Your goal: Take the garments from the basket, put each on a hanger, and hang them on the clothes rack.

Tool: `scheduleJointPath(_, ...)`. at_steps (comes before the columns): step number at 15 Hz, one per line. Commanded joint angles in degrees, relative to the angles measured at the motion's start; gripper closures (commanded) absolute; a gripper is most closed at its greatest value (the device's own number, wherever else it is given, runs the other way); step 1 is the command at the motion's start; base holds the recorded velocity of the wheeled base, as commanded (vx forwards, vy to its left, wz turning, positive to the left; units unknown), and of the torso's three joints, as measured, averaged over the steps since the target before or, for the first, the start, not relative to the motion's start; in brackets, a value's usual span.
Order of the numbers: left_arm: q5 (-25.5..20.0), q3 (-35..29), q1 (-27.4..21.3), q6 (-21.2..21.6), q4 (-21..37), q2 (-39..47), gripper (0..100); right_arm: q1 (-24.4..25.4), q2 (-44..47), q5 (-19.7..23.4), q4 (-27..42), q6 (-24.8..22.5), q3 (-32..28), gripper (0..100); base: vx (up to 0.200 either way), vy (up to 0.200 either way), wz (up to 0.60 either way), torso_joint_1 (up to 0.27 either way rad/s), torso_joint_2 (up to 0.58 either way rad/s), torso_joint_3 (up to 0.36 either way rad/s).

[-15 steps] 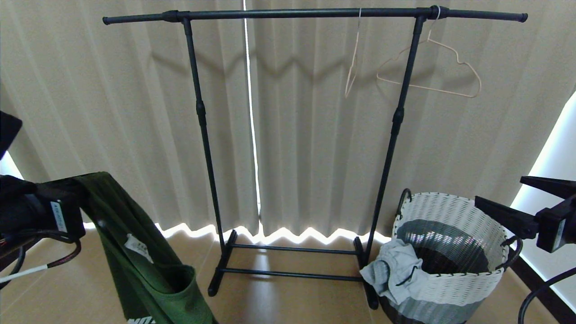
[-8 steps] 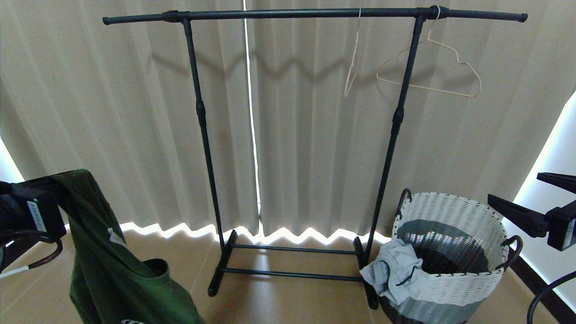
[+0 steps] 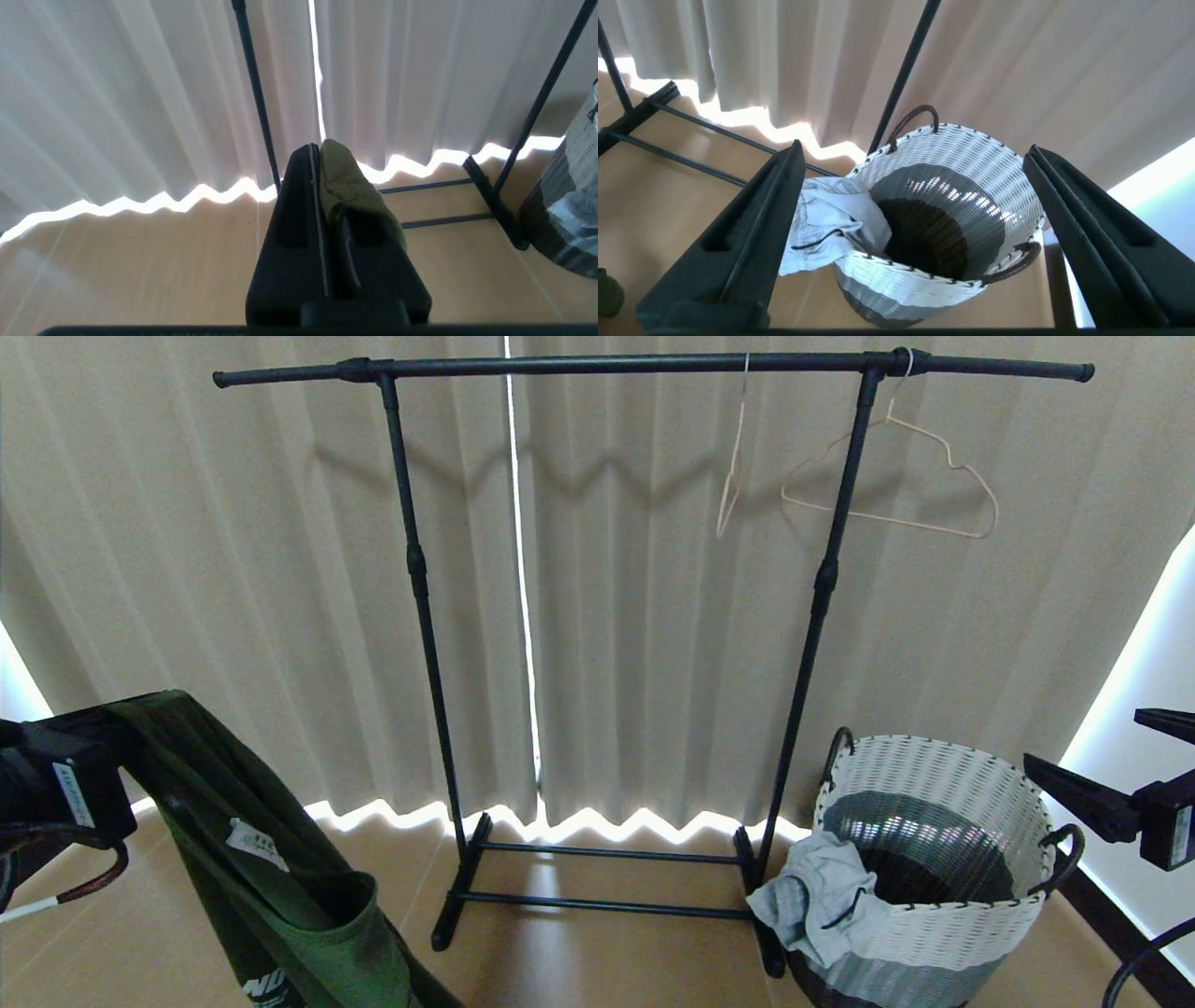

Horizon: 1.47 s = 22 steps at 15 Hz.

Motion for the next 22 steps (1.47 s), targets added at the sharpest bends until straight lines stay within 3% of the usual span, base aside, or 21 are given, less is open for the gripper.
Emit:
scheduleJointPath(1, 0.04, 0.38, 0.00, 0.10, -0.03, 0.02, 100, 0.01, -0.24, -0.05, -0.03, -0.10, -0.25, 0, 0.000, 0.000, 0.00, 0.000, 0.00, 0.000)
scheduleJointPath(9, 0.04, 1.61, 0.00, 0.72, 0.06, -1.56, 100, -0.08, -0.24, -0.76, 0.06, -0.10, -1.31, 0, 0.000, 0.000, 0.00, 0.031, -0.12, -0.118)
scheduleJointPath(22, 0.04, 2.40, 0.00, 1.24, -0.21, -2.53, 100, 0.01, -0.06, -0.67, -0.03, -0.10, -1.31, 0, 0.000, 0.000, 0.00, 0.193, -0.49, -0.282)
